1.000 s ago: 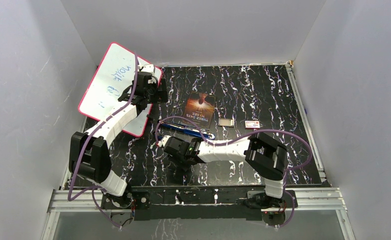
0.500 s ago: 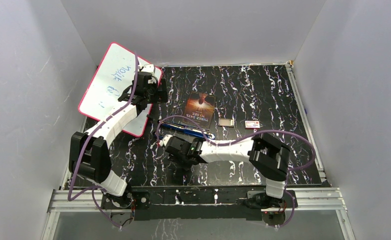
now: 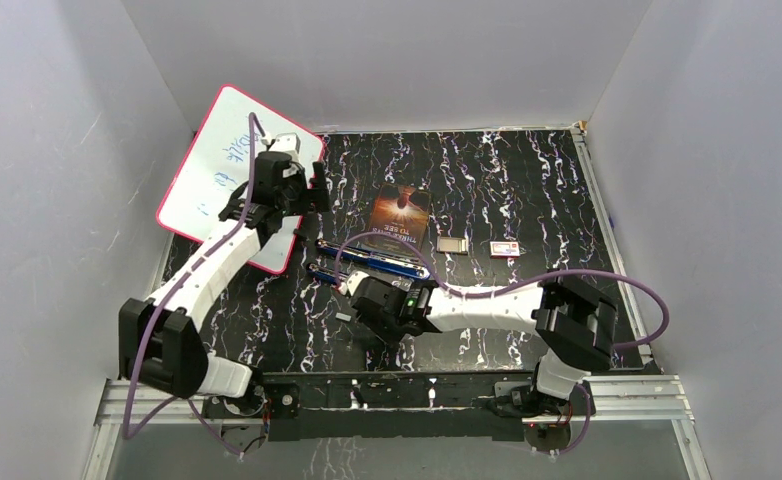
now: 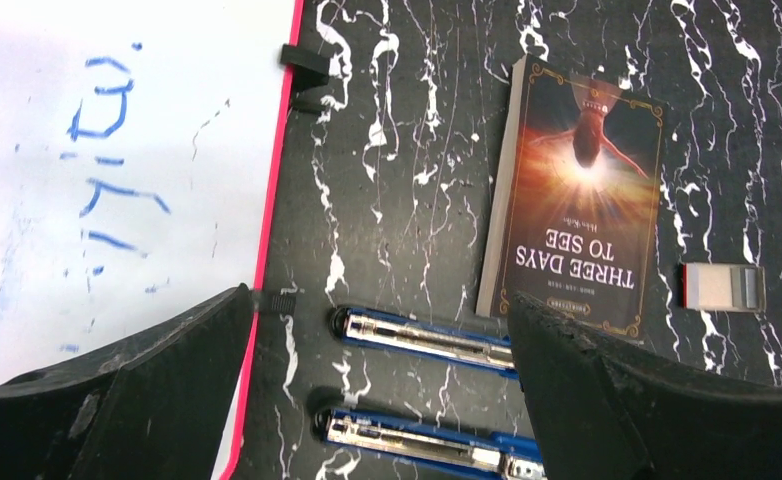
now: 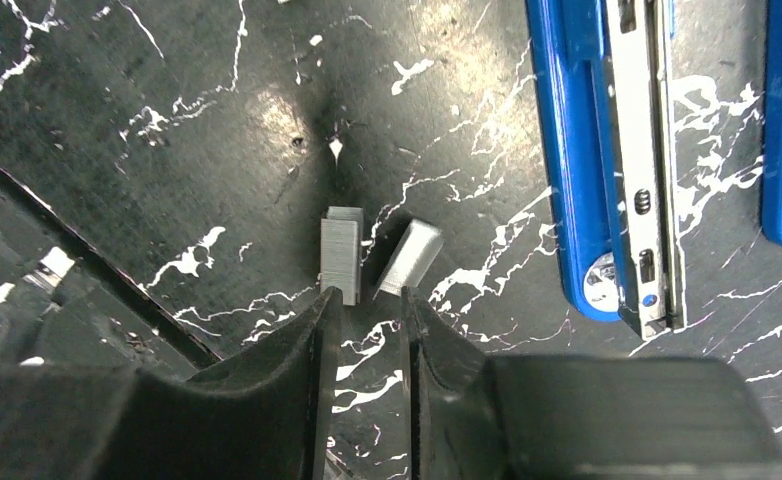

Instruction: Load the staples into the stapler

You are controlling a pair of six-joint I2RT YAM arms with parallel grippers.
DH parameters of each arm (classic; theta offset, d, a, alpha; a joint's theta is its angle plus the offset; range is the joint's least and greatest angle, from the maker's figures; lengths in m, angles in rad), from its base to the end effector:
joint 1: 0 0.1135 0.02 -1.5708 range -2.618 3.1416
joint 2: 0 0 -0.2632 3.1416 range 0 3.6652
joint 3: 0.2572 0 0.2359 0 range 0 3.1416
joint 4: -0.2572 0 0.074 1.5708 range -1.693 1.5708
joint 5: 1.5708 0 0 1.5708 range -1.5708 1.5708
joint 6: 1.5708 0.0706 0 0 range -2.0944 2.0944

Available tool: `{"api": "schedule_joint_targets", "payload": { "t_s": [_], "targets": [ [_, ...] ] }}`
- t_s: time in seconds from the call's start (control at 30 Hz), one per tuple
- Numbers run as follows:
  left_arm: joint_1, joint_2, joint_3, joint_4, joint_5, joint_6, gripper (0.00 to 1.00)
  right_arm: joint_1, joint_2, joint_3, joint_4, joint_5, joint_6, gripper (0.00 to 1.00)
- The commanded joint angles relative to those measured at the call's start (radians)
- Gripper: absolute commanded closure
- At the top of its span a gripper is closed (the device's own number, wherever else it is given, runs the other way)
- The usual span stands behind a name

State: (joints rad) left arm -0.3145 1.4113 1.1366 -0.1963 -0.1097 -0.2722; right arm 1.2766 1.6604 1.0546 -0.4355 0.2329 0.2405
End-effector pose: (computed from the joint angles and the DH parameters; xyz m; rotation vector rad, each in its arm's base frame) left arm 0.3281 -0.0986 0.3038 -0.0256 2.0481 -0.2553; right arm 0.1134 0.3181 0.1719 -1.2107 2.2899 0.2630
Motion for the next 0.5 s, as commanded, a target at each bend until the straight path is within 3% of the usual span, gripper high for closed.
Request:
{"api": "schedule_joint_targets", "payload": {
  "t_s": [0.0,0.2,0.33,0.47],
  "targets": [
    [0.002,-0.098,-0.039,-0.091,0.019,-0.018,0.02,0.003,-0.058,-0.024,0.045,0.008,0.016,0.63],
    [-0.004,-0.147,-0.072,-0.174,0.042,-0.046,0.02,-0.012,-0.098,-0.056,0.062,0.021,0.038,0.64],
    [-0.064,-0.181,-0.112,-0.199,0.020,-0.066,0.02,-0.054,-0.143,-0.091,0.083,0.006,0.071,0.65],
    [-0.125,-0.183,-0.132,-0.225,-0.032,-0.091,0.02,-0.076,-0.150,-0.099,0.090,-0.007,0.115,0.59]
  ]
}}
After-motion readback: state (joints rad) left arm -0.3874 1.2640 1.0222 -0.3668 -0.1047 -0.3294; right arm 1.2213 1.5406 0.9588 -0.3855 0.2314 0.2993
